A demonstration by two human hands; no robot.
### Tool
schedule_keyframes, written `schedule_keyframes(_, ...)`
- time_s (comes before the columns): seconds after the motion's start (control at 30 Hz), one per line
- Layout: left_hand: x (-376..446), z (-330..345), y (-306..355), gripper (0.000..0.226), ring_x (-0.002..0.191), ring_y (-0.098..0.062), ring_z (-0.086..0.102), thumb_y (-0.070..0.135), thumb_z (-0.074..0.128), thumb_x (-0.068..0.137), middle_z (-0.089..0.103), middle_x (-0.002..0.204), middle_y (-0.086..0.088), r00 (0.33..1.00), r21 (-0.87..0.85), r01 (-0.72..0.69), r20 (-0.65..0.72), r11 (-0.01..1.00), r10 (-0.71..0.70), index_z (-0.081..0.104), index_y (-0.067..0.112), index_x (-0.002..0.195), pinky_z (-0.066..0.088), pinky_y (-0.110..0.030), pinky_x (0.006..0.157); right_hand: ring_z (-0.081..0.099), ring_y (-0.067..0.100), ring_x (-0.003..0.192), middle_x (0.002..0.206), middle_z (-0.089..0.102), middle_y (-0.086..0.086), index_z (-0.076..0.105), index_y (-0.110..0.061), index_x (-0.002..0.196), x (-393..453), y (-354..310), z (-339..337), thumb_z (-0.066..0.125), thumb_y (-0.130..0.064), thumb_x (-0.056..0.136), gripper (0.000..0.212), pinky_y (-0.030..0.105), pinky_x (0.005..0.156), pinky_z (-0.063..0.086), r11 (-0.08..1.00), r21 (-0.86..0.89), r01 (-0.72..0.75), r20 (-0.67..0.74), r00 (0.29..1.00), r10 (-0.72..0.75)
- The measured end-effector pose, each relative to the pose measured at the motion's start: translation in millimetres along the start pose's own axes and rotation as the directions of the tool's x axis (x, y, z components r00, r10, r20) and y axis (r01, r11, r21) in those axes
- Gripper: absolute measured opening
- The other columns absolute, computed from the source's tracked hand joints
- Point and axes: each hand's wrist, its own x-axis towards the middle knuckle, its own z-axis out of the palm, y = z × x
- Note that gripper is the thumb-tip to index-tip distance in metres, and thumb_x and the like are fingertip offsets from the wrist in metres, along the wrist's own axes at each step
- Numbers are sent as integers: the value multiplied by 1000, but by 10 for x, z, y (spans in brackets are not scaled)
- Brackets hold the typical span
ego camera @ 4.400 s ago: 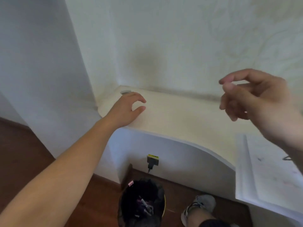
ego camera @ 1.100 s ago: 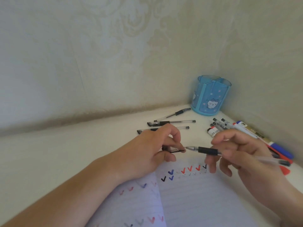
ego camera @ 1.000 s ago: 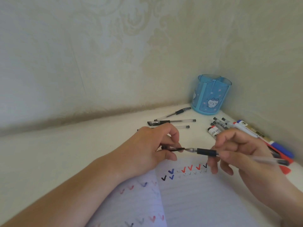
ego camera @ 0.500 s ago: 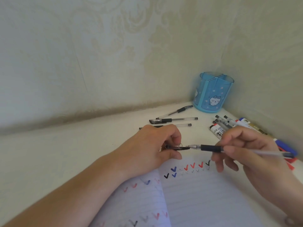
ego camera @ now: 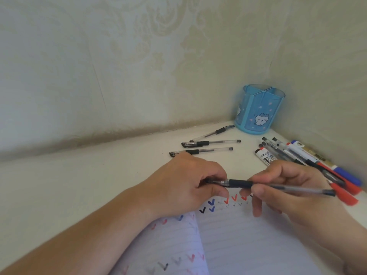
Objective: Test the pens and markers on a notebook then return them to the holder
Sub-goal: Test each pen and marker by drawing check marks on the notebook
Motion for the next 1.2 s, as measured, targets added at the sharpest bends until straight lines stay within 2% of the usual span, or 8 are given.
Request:
schedule_keyframes(0.33, 3, 101, 89, 14, 53, -4, 52, 29, 81, 76, 66, 64, 10, 999, -222, 41, -15, 974, -46, 69, 27, 83, 37, -10, 54, 59, 12, 53, 66, 70, 2, 75, -21, 72, 0, 78, 17, 89, -24, 59, 19, 20, 49, 48, 987, -123, 106, 24, 994, -104)
schedule_keyframes(0.4, 21, 143, 123, 24, 61, 0, 54, 37, 83, 72, 68, 73, 10, 999, -172, 24, 29, 985, -19, 70, 27, 90, 38, -10, 58, 63, 13, 71, 81, 68, -5, 74, -29, 82, 14, 75, 22, 77, -44, 73, 18, 28, 56, 52, 957, -195, 214, 106, 975, -196)
schedule_keyframes(0.5, 28, 124, -37, 51, 95, 5, 54, 63, 71, 68, 62, 100, 26, 998, 51, 68, 7, 996, -69, 60, 40, 112, 41, -14, 86, 65, 9, 78, 90, 68, -9, 66, -36, 87, 53, -16, -194, 57, -58, 85, 24, 23, 58, 50, 907, -308, 286, 13, 955, -297)
schedule_keyframes(0.57, 37, 64, -190, 51, 105, 0, 50, 65, 60, 71, 59, 109, 26, 985, 204, 142, -129, 969, -118, 62, 36, 114, 41, -26, 97, 66, 11, 70, 80, 70, -8, 64, -38, 93, 117, -81, -456, 51, -65, 82, 32, 21, 60, 49, 830, -534, 161, -138, 952, -274)
schedule_keyframes(0.67, 86, -18, -350, 41, 106, -19, 53, 55, 59, 78, 61, 113, 11, 924, 352, 329, -312, 876, -221, 66, 28, 109, 43, -37, 93, 62, 19, 65, 70, 67, -13, 60, -38, 98, 217, -29, -857, 53, -60, 80, 30, 34, 63, 50, 428, -888, -170, -295, 923, -246)
schedule_keyframes(0.83, 114, -72, -518, 34, 116, -21, 47, 47, 62, 87, 58, 120, 11, 867, 398, 496, -272, 772, -416, 65, 32, 117, 40, -40, 96, 60, 23, 67, 70, 62, -12, 58, -35, 73, 270, 146, -1086, 64, -48, 81, 17, 37, 63, 52, 242, -896, -371, -394, 918, -53)
schedule_keyframes(1.07, 153, -108, -559, 10, 91, -16, 59, 27, 75, 81, 67, 89, 12, 851, 213, 490, -329, 845, -410, 72, 35, 86, 45, -34, 86, 57, 17, 64, 66, 58, -11, 61, -34, 74, 292, 154, -1063, 56, -58, 80, 25, 34, 58, 49, 272, -901, -339, -383, 914, -130)
schedule_keyframes(1.2, 164, -186, -240, 15, 71, 5, 58, 16, 76, 80, 68, 71, 16, 858, -133, 340, -362, 931, -365, 73, 31, 80, 36, -6, 65, 53, 10, 59, 67, 62, -9, 64, -40, 81, 213, 15, -739, 63, -65, 72, 27, 28, 61, 45, 605, -783, -145, -293, 944, -153)
